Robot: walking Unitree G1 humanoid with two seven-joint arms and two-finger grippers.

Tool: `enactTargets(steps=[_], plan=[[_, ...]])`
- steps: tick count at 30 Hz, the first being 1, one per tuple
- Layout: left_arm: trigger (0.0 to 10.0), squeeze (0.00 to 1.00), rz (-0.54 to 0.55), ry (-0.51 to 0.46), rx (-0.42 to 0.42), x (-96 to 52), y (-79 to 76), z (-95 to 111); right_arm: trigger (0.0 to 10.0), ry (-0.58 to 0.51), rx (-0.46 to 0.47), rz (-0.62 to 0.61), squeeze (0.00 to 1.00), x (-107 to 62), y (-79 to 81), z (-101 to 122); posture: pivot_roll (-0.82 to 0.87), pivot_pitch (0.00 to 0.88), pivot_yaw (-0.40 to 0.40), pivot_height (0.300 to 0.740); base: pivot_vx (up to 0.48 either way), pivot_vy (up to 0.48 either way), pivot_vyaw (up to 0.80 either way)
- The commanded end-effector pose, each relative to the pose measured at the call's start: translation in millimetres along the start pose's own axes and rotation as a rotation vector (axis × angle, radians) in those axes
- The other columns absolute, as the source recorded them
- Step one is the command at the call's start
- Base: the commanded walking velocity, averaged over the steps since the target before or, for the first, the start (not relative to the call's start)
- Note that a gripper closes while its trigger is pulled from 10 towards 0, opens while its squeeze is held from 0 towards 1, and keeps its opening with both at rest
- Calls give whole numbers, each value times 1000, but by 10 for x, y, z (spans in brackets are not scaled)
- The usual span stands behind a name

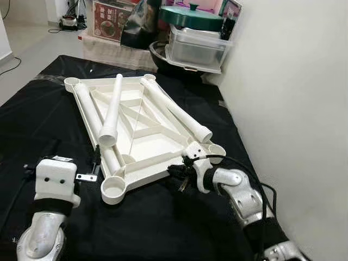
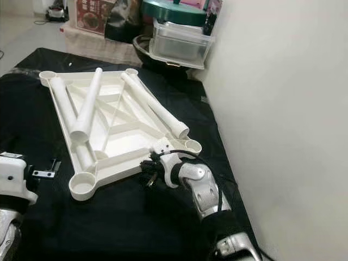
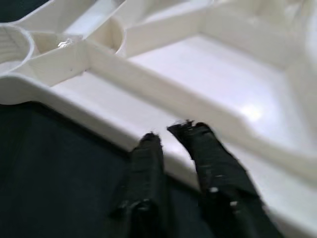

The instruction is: Building children table

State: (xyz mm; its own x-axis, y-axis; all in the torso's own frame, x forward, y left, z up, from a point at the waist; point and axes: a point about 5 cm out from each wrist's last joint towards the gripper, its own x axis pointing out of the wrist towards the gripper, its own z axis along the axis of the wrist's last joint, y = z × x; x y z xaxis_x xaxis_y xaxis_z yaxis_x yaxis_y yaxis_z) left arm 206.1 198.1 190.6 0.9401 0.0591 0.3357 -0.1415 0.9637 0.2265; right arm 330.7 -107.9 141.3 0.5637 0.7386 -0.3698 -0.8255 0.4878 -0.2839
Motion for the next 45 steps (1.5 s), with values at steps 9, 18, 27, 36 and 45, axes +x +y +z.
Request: enactTargets(steps=[9,18,27,36,45], plan=[[10000,0,8,20,7,-70,10,-47,10000,79,-180,232,1000,-199,-244,3,164,0,-210,740,0,0,0],[10000,0,24,137,33,-453,-167,-224,10000,178,-390,210,0,-61,-535,155,218,0,-232,740,0,0,0],[10000,0,23,247,-19,-672,-398,-346,10000,199,-451,256,0,144,-460,234,252,0,-241,740,0,0,0],[10000,0,-27,240,-13,-599,-365,-391,10000,381,-578,380,0,185,-333,-12,257,0,-244,740,0,0,0],[10000,0,-16,231,-17,-575,-388,-407,0,498,-507,252,0,276,-327,-157,247,0,-236,740,0,0,0]])
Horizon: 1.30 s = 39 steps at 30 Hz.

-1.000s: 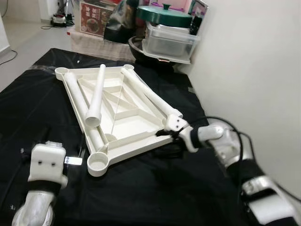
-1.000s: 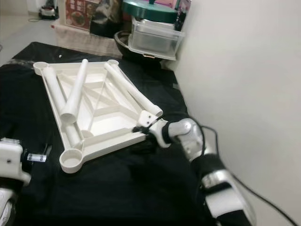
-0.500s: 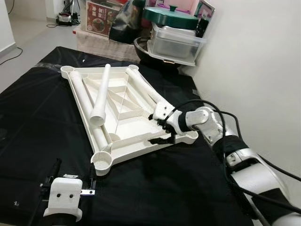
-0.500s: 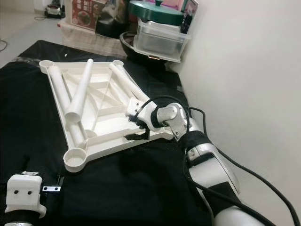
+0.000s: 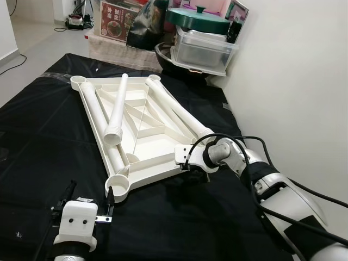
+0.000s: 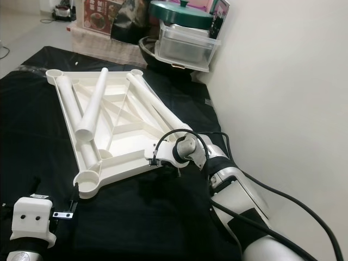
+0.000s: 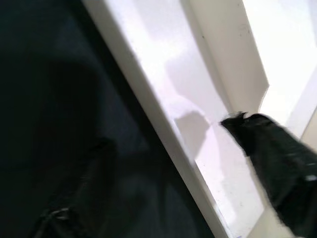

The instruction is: Building children table

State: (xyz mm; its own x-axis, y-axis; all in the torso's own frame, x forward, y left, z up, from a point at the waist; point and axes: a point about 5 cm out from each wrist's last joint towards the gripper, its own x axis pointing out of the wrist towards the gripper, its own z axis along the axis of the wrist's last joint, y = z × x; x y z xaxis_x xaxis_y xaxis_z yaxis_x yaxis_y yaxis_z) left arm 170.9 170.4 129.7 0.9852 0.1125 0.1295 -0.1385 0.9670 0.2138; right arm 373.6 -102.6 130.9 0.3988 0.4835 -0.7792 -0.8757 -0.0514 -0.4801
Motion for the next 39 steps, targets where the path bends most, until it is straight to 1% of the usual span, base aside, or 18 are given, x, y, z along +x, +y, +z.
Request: enactTargets(steps=[1,7,8,10,17,18,21,22,23,25,26,28,29,30,31,33,35,39], plan=[[10000,0,-19,11,-1,-11,-30,-36,0,59,43,14,0,22,49,-95,249,0,-237,740,0,0,0],[10000,0,-30,7,2,-2,-24,-32,0,54,50,96,0,83,152,-85,249,0,-237,740,0,0,0],[10000,0,-32,6,4,1,-20,-29,0,37,37,166,0,107,233,-89,249,0,-234,740,0,0,0],[10000,0,-33,4,5,3,-18,-27,0,29,36,190,0,115,265,-96,249,0,-234,740,0,0,0],[10000,0,-35,2,9,8,-15,-24,0,11,66,196,0,125,290,-103,244,0,-234,740,0,0,0],[10000,0,-36,0,11,10,-15,-19,0,-29,173,149,0,140,256,-69,237,0,-236,740,0,0,0],[10000,0,-36,0,11,10,-15,-19,0,-29,173,149,0,140,256,-69,237,0,-236,740,0,0,0],[10000,0,-35,-1,10,8,-13,-14,0,-109,341,138,0,160,236,-4,226,0,-232,740,0,0,0],[10000,0,-35,-1,10,8,-13,-14,0,-109,341,138,0,160,236,-4,226,0,-232,740,0,0,0],[10000,0,-39,-2,7,6,-8,-7,0,-290,768,37,0,213,232,79,197,0,-208,740,0,0,0],[10000,0,-44,-3,7,11,-8,-3,0,-335,902,-15,0,224,274,74,192,0,-202,740,0,0,0],[10000,0,-44,-3,7,11,-8,-3,0,-335,902,-15,0,224,274,74,192,0,-202,740,0,0,0],[10000,0,-48,-4,7,15,-9,-1,0,-350,969,-52,0,222,306,55,192,0,-202,740,0,0,0],[10000,0,-48,-4,7,15,-9,-1,0,-350,969,-52,0,222,306,55,192,0,-202,740,0,0,0],[10000,0,-61,-6,9,28,-8,3,0,-378,1020,-99,0,203,444,65,174,0,-175,740,0,0,0],[10000,0,-61,-6,9,28,-8,3,0,-378,1020,-99,0,203,444,65,174,0,-175,740,0,0,0],[10000,0,-84,-6,12,49,-1,0,0,-425,1041,-111,0,137,541,119,153,0,-141,740,0,0,0],[10000,0,-112,-9,17,77,-2,-1,0,-454,1017,-67,0,46,533,159,148,0,-132,740,0,0,0]])
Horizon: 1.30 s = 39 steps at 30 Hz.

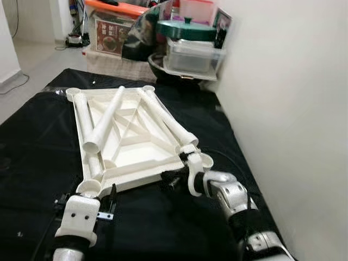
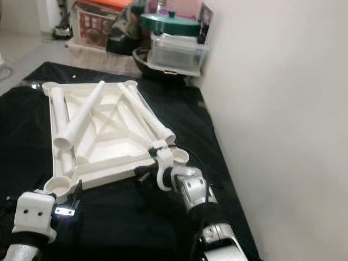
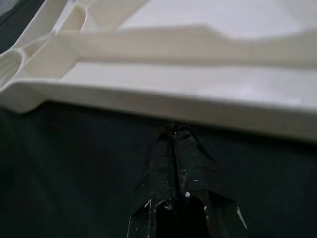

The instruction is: Building children table

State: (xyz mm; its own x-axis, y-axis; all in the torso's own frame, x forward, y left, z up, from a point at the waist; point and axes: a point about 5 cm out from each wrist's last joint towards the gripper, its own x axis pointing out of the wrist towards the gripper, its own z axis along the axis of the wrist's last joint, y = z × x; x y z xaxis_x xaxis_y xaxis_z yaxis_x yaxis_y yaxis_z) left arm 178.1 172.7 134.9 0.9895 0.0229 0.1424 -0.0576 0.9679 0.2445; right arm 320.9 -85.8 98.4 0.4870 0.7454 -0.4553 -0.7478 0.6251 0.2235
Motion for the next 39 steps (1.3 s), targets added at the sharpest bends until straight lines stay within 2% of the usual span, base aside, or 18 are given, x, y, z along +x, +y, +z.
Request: enactTargets(steps=[1,3,4,5,7,8,9,10,11,21,24,25,26,27,28,29,33,39], plan=[[10000,0,-31,24,-3,2,-26,-38,0,-7,-24,9,0,-75,-5,111,148,0,-132,740,0,0,0],[10000,0,-31,24,-3,2,-26,-38,0,-7,-24,9,0,-75,-5,111,148,0,-132,740,0,0,0],[10000,0,-33,22,-1,10,-27,-38,0,-17,-60,39,0,-97,20,154,148,0,-132,740,0,0,0],[10000,0,-35,21,0,18,-29,-39,0,-31,-144,61,0,-129,44,214,155,0,-137,740,0,0,0],[10000,0,-35,21,0,18,-29,-39,0,-31,-144,61,0,-129,44,214,155,0,-137,740,0,0,0],[10000,0,-33,19,3,23,-28,-38,10000,-56,-230,68,0,-147,43,297,164,0,-144,740,0,0,0],[10000,0,-28,15,6,24,-25,-31,10000,-96,-347,36,0,-167,6,417,175,0,-156,740,0,0,0],[10000,0,-17,8,12,23,-16,-17,10000,-146,-387,39,282,-201,0,549,175,0,-156,740,0,0,0],[10000,0,2,-3,16,24,-2,8,10000,-216,-401,52,1000,-246,-1,723,189,0,-169,740,0,0,0],[10000,0,35,-14,18,30,31,53,10000,-260,-419,97,1000,-284,72,859,199,0,-175,740,0,0,0],[10000,0,100,35,45,31,90,17,10000,-276,-409,109,1000,-278,125,845,214,0,-179,740,0,0,0],[10000,0,130,54,53,27,120,-1,10000,-290,-404,101,1000,-280,145,833,210,0,-171,740,0,0,0],[10000,0,154,63,58,30,142,-7,10000,-336,-391,26,1000,-293,120,841,203,0,-164,740,0,0,0],[10000,0,159,51,60,38,148,9,10000,-384,-370,-51,55,-317,88,852,196,0,-156,740,0,0,0],[10000,0,160,42,59,44,150,19,10000,-418,-359,-101,55,-329,59,857,191,0,-150,740,0,0,0],[10000,0,161,44,54,54,150,22,10000,-450,-355,-152,0,-356,31,860,181,0,-140,740,0,0,0],[10000,0,159,46,29,64,144,24,10000,-480,-350,-202,0,-406,2,841,168,0,-125,740,0,0,0],[10000,0,133,51,15,80,89,45,10000,-504,-282,-261,0,-526,10,690,141,0,-99,740,0,0,0]])
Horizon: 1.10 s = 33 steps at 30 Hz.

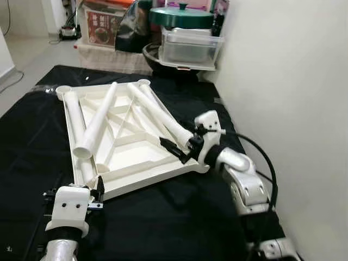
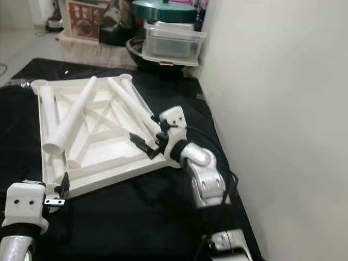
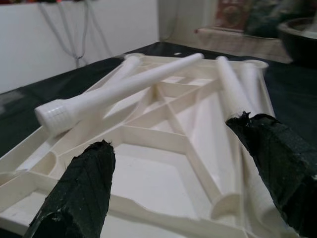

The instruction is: Building children table

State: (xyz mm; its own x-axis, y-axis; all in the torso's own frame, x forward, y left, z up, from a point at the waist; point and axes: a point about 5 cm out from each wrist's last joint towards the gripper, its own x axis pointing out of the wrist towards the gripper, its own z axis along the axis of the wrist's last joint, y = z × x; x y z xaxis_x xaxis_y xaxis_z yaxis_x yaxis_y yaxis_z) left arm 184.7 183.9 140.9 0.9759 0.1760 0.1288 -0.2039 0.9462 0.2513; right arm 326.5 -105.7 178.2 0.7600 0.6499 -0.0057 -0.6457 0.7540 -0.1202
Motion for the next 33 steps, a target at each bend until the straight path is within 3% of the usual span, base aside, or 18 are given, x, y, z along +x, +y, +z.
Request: enactTargets(steps=[1,5,25,33], plan=[[10000,0,-14,8,-10,3,-37,20,10000,-13,22,-37,0,-57,-10,9,135,0,-96,740,0,0,0],[10000,0,3,20,-42,30,-38,16,10000,-15,23,-77,0,-65,30,-26,137,0,-98,740,0,0,0],[10000,0,31,17,-26,95,-36,63,10000,-36,20,-137,0,81,88,-2,164,0,-112,740,0,0,0],[10000,0,37,-2,-37,132,-42,102,10000,-44,28,-154,0,103,75,15,162,0,-109,740,-420,0,0]])
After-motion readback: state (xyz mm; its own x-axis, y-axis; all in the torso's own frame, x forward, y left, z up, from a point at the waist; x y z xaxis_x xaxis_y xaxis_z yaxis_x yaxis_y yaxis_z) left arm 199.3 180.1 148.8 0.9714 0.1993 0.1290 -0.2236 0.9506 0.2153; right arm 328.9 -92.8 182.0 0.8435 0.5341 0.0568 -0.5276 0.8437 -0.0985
